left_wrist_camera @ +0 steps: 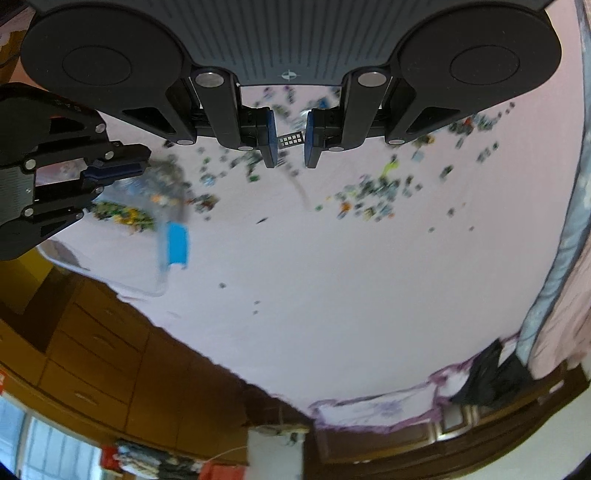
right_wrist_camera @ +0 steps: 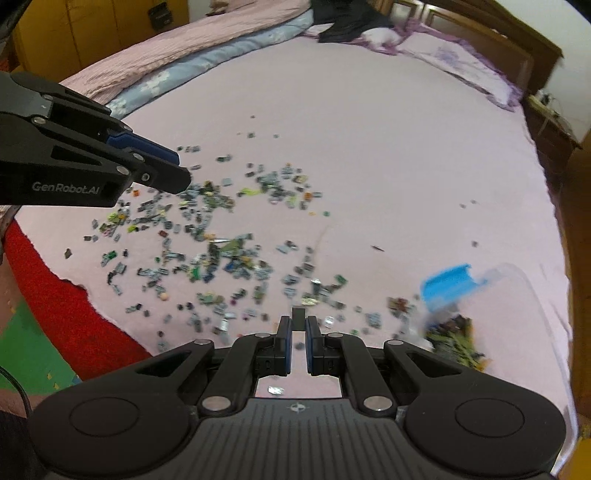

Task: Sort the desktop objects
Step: 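Carry both held bricks over the clear plastic box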

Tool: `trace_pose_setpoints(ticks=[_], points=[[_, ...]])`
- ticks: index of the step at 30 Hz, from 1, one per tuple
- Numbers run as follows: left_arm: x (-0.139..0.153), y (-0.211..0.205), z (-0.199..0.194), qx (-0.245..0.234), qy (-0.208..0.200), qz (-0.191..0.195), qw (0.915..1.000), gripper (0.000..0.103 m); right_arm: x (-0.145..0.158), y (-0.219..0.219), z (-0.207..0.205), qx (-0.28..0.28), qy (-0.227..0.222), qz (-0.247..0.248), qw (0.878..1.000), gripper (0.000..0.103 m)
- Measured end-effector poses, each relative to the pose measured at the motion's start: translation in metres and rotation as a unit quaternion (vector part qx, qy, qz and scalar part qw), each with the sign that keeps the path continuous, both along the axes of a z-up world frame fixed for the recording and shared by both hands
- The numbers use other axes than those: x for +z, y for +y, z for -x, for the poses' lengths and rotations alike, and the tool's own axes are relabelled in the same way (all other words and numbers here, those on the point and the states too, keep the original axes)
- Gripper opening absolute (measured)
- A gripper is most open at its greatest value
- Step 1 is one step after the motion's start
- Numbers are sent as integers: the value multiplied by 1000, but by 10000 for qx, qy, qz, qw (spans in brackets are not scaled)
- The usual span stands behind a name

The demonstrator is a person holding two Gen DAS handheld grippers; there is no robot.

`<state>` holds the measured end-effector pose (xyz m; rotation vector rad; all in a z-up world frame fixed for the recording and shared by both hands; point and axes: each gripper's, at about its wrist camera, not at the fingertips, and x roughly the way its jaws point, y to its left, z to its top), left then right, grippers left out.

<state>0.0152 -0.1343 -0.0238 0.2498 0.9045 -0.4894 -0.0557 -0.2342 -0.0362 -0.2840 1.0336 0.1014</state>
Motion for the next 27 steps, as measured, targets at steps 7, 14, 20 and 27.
trace_pose_setpoints(ticks=[7,14,20,27], points=[[8,-58,1,-294,-96,34,9995,17,17,-49,17,-188,-160,31,9997,8],[11,-119,2,-529,-186,37,9984,17,32,-101,33,-302,-327,32,9990,8],[9,-171,5,-707,-183,32,9973,17,41,-147,50,-428,-404,32,9983,8],[2,-229,6,-1032,-141,11,9946,17,48,-198,69,-724,-453,28,9963,8]])
